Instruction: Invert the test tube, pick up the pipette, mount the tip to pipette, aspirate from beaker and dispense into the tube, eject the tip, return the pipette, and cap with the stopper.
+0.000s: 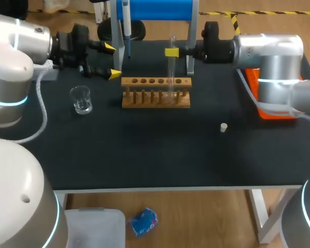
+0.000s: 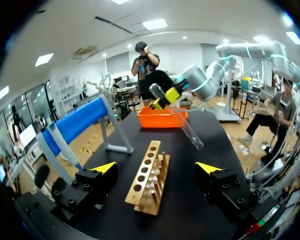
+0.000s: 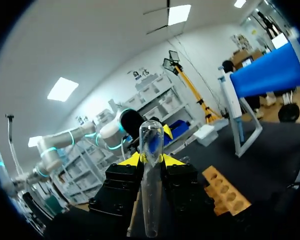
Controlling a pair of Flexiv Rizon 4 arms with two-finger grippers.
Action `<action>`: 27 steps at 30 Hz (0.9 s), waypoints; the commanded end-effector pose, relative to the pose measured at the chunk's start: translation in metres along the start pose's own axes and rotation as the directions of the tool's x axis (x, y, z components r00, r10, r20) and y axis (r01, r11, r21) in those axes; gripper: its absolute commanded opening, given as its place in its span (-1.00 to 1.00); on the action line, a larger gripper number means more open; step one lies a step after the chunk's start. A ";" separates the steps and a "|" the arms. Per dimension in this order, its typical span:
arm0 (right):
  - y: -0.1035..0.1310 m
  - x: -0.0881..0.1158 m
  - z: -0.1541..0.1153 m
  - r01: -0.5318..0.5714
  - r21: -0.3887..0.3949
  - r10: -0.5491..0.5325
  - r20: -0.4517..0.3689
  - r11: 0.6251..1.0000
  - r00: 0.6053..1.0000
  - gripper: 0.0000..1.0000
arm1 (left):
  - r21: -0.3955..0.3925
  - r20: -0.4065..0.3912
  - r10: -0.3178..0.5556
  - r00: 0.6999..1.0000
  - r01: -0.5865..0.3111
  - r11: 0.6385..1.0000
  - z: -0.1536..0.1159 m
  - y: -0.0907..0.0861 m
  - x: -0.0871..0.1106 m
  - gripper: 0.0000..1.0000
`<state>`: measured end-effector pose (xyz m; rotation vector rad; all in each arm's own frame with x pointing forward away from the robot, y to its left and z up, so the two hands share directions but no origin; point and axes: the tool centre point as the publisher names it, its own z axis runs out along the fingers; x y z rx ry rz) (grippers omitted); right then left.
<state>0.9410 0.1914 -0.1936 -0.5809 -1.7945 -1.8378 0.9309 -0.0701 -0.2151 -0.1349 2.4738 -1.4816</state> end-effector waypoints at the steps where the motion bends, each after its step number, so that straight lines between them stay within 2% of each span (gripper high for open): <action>1: 0.002 0.009 -0.007 -0.328 0.033 0.327 0.025 0.944 0.945 -1.00 | 0.095 0.158 0.224 0.962 -0.240 0.966 0.004 0.003 0.022 1.00; 15: 0.002 0.009 -0.007 -0.328 0.033 0.327 0.025 0.944 0.945 -1.00 | 0.095 0.158 0.224 0.962 -0.240 0.966 0.004 0.003 0.022 1.00; 16: 0.002 0.008 -0.007 -0.363 0.031 0.362 0.022 0.931 0.932 -1.00 | 0.043 0.196 0.413 0.889 -0.429 0.902 0.004 -0.001 0.025 1.00; 17: 0.002 0.008 -0.007 -0.387 0.023 0.386 0.023 0.922 0.922 -1.00 | 0.020 0.228 0.532 0.815 -0.551 0.834 0.004 -0.001 0.027 1.00; 18: 0.002 0.007 -0.006 -0.422 0.025 0.421 0.026 0.906 0.907 -1.00 | 0.079 0.277 0.542 0.793 -0.581 0.810 0.002 -0.003 0.030 1.00; 19: 0.002 0.008 -0.006 -0.452 0.039 0.452 0.025 0.891 0.892 -1.00 | 0.043 0.310 0.655 0.689 -0.699 0.714 0.001 -0.005 0.032 1.00; 20: 0.002 0.010 -0.005 -0.482 0.042 0.481 0.026 0.875 0.876 -1.00 | 0.036 0.312 0.710 0.631 -0.755 0.655 -0.001 -0.005 0.035 1.00; 21: 0.002 0.011 -0.005 -0.515 0.045 0.514 0.028 0.856 0.857 -1.00 | 0.075 0.367 0.723 0.585 -0.793 0.604 -0.002 -0.008 0.039 1.00; 22: 0.001 0.012 -0.005 -0.531 0.052 0.530 0.027 0.846 0.847 -1.00 | 0.050 0.383 0.784 0.488 -0.858 0.510 -0.003 -0.009 0.041 1.00; 23: 0.002 0.012 -0.004 -0.555 0.050 0.555 0.029 0.830 0.832 -1.00 | 0.031 0.383 0.823 0.420 -0.896 0.443 -0.004 -0.009 0.043 1.00; 24: 0.002 0.012 -0.004 -0.555 0.050 0.555 0.029 0.830 0.832 -1.00 | 0.012 0.426 0.845 0.324 -0.936 0.353 -0.005 -0.011 0.045 1.00; 27: 0.002 0.012 -0.004 -0.555 0.050 0.555 0.029 0.830 0.832 -1.00 | 0.012 0.426 0.845 0.324 -0.936 0.353 -0.005 -0.011 0.045 1.00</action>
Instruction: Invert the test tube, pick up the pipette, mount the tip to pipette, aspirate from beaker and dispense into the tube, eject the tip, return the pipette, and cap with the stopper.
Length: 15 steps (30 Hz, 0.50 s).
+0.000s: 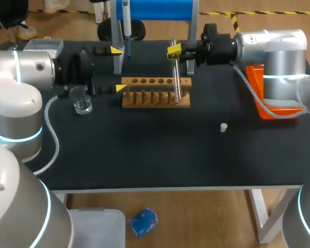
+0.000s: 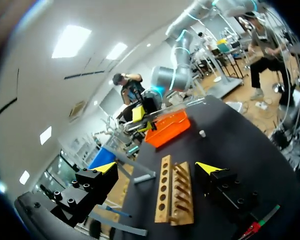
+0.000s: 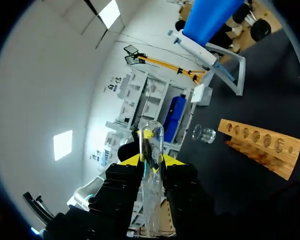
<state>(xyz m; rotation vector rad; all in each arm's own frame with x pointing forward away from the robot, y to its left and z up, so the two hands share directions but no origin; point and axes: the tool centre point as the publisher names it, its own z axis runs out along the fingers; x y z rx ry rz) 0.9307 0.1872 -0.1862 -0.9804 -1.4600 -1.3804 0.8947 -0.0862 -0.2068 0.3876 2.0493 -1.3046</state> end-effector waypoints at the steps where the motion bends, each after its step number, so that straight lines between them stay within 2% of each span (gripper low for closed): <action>1: 0.002 0.001 -0.001 0.002 0.007 -0.002 0.001 1.000 1.000 -1.00 | 0.079 0.239 0.575 0.783 -0.606 0.792 -0.008 0.000 0.009 1.00; 11: 0.002 0.001 -0.001 0.002 0.007 -0.002 0.001 1.000 1.000 -1.00 | 0.079 0.239 0.575 0.783 -0.606 0.792 -0.008 0.000 0.009 1.00; 12: 0.002 0.001 -0.001 0.002 0.007 -0.002 0.001 1.000 1.000 -1.00 | 0.037 0.251 0.686 0.683 -0.715 0.698 -0.008 0.000 0.004 1.00; 13: 0.003 -0.002 -0.002 -0.021 0.006 0.021 0.007 1.000 1.000 -1.00 | 0.029 0.344 0.659 0.669 -0.709 0.704 -0.008 -0.008 0.004 1.00; 14: 0.004 -0.003 -0.002 -0.035 -0.002 0.035 0.005 0.999 0.999 -1.00 | 0.047 0.398 0.645 0.652 -0.717 0.696 -0.007 -0.015 0.004 1.00; 15: 0.005 -0.004 -0.001 -0.050 -0.008 0.050 0.001 0.999 0.999 -1.00 | 0.038 0.355 0.728 0.587 -0.787 0.616 -0.006 -0.020 0.006 1.00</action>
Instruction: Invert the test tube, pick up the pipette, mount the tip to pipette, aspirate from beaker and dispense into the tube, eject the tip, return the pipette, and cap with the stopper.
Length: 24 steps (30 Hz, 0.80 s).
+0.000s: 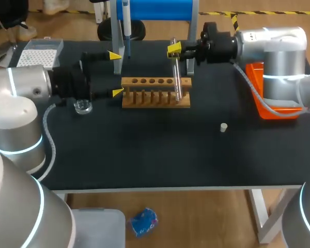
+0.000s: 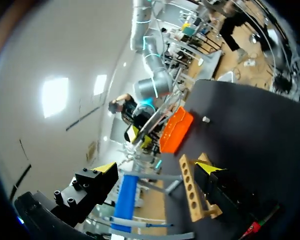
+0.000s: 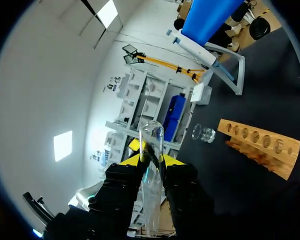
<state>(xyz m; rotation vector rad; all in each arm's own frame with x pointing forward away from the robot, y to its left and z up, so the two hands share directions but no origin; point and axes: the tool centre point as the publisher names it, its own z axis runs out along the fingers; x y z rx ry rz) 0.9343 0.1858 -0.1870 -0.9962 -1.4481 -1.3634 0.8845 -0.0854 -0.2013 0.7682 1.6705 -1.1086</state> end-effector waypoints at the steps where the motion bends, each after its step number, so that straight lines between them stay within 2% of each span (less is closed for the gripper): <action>1: 0.003 -0.003 0.000 -0.043 -0.005 0.043 -0.002 0.999 0.999 -1.00 | 0.034 0.223 0.430 0.875 -0.448 0.893 0.003 -0.014 -0.002 1.00; 2: 0.003 -0.004 0.000 -0.053 -0.007 0.053 -0.002 0.999 0.999 -1.00 | 0.037 0.249 0.413 0.876 -0.434 0.900 0.004 -0.016 -0.002 1.00; 4: 0.004 -0.005 0.001 -0.075 -0.014 0.074 -0.017 0.997 0.997 -1.00 | 0.024 0.222 0.494 0.841 -0.511 0.859 0.005 -0.020 -0.004 1.00; 5: 0.005 -0.006 0.002 -0.077 -0.013 0.077 -0.015 0.997 0.997 -1.00 | 0.029 0.237 0.472 0.849 -0.492 0.870 0.006 -0.022 -0.004 1.00; 6: 0.005 -0.008 0.002 -0.073 -0.013 0.073 -0.011 0.997 0.997 -1.00 | 0.016 0.222 0.498 0.838 -0.513 0.858 0.006 -0.023 -0.004 1.00; 7: 0.006 -0.010 0.004 -0.076 -0.020 0.076 -0.018 0.997 0.997 -1.00 | 0.022 0.177 0.551 0.815 -0.563 0.826 0.006 -0.024 -0.004 1.00; 8: 0.006 -0.011 0.004 -0.080 -0.020 0.080 -0.022 0.997 0.997 -1.00 | 0.021 0.194 0.542 0.818 -0.556 0.831 0.007 -0.026 -0.003 1.00; 10: 0.005 -0.014 0.008 -0.096 -0.021 0.095 -0.034 0.995 0.995 -1.00 | 0.007 0.173 0.609 0.774 -0.620 0.785 0.007 -0.029 -0.004 1.00; 11: 0.005 -0.015 0.010 -0.103 -0.021 0.102 -0.041 0.994 0.994 -1.00 | 0.007 0.189 0.613 0.767 -0.625 0.781 0.008 -0.031 -0.003 1.00; 12: 0.005 -0.016 0.011 -0.103 -0.023 0.102 -0.045 0.994 0.994 -1.00 | 0.003 0.202 0.600 0.774 -0.613 0.790 0.009 -0.034 -0.002 1.00; 14: 0.006 -0.019 0.015 -0.108 -0.019 0.107 -0.046 0.994 0.993 -1.00 | 0.017 0.178 0.610 0.772 -0.622 0.783 0.012 -0.036 0.002 1.00; 16: 0.008 -0.021 0.020 -0.117 -0.016 0.116 -0.055 0.993 0.992 -1.00 | 0.027 0.184 0.588 0.788 -0.602 0.798 0.017 -0.040 0.007 1.00; 17: 0.008 -0.021 0.023 -0.117 -0.014 0.116 -0.056 0.993 0.992 -1.00 | 0.034 0.175 0.598 0.782 -0.612 0.790 0.021 -0.042 0.010 1.00; 19: 0.009 -0.023 0.027 -0.114 -0.007 0.114 -0.058 0.993 0.992 -1.00 | 0.053 0.172 0.572 0.802 -0.587 0.808 0.026 -0.044 0.014 1.00; 21: 0.011 -0.024 0.029 -0.113 -0.004 0.113 -0.057 0.994 0.992 -1.00 | 0.066 0.156 0.576 0.802 -0.591 0.804 0.030 -0.045 0.017 1.00; 24: 0.013 -0.026 0.034 -0.114 -0.004 0.114 -0.061 0.993 0.992 -1.00 | 0.097 0.137 0.540 0.830 -0.554 0.827 0.038 -0.049 0.024 1.00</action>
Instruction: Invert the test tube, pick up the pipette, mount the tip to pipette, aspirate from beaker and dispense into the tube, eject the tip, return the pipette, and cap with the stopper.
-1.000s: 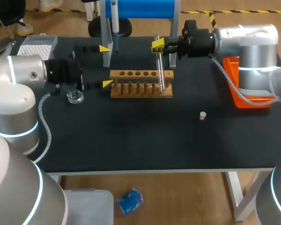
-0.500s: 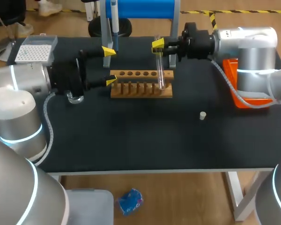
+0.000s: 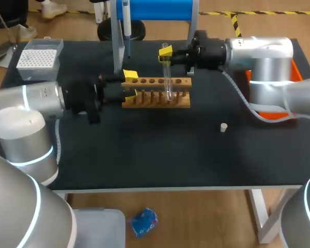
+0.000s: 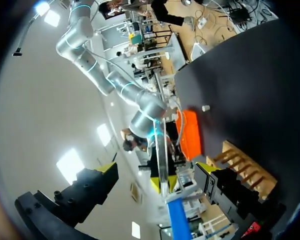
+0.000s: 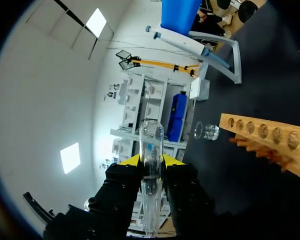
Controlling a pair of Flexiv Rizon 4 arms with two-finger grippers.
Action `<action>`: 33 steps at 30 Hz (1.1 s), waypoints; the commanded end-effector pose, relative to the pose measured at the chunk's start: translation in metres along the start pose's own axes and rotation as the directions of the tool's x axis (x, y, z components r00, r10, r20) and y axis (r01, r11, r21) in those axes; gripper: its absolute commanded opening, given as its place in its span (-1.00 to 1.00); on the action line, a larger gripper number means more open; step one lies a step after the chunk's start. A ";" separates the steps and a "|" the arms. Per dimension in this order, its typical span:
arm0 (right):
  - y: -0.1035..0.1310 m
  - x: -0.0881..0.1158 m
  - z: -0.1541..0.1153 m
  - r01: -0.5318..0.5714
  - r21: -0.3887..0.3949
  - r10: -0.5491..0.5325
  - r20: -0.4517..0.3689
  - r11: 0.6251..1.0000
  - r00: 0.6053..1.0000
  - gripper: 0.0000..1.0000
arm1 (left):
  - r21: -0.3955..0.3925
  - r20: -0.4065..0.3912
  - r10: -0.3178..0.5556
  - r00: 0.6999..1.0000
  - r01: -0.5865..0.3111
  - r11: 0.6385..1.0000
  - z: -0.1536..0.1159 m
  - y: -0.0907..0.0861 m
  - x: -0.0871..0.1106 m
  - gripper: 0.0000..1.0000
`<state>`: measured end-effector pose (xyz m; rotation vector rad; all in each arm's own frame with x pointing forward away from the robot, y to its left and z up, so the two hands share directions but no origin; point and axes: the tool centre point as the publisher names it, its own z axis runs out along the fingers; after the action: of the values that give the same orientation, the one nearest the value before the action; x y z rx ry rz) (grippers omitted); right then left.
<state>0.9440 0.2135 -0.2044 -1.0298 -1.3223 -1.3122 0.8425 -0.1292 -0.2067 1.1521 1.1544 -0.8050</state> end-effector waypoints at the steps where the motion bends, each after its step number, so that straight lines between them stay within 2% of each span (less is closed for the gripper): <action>1: 0.008 -0.006 0.008 -0.001 0.010 0.002 -0.008 1.000 1.000 -1.00 | 0.034 -0.026 -0.045 0.999 0.046 0.998 0.014 -0.001 0.009 1.00; 5: 0.010 -0.011 0.011 -0.002 0.010 0.003 -0.007 1.000 1.000 -1.00 | 0.063 -0.036 -0.066 0.997 0.068 0.996 0.023 -0.006 0.010 1.00; 18: 0.019 -0.017 0.029 -0.016 0.010 0.016 -0.032 1.000 0.999 -1.00 | 0.105 -0.040 -0.030 0.999 0.034 0.994 0.051 -0.012 0.013 1.00; 28: 0.018 -0.021 0.039 -0.020 0.015 0.020 -0.041 1.000 0.999 -1.00 | 0.118 -0.063 -0.032 0.998 0.039 0.992 0.059 -0.010 0.019 1.00; 31: 0.018 -0.022 0.040 -0.023 0.011 0.023 -0.042 1.000 0.999 -1.00 | 0.115 -0.067 -0.036 0.997 0.044 0.992 0.060 -0.009 0.021 0.78; 33: 0.016 -0.021 0.042 -0.025 0.011 0.026 -0.045 1.000 0.999 -1.00 | 0.111 -0.068 -0.036 0.997 0.043 0.993 0.060 -0.007 0.022 0.72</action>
<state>0.9606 0.2544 -0.2191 -1.0028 -1.2782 -1.2995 0.8551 -0.1854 -0.2283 1.2620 1.2064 -0.8808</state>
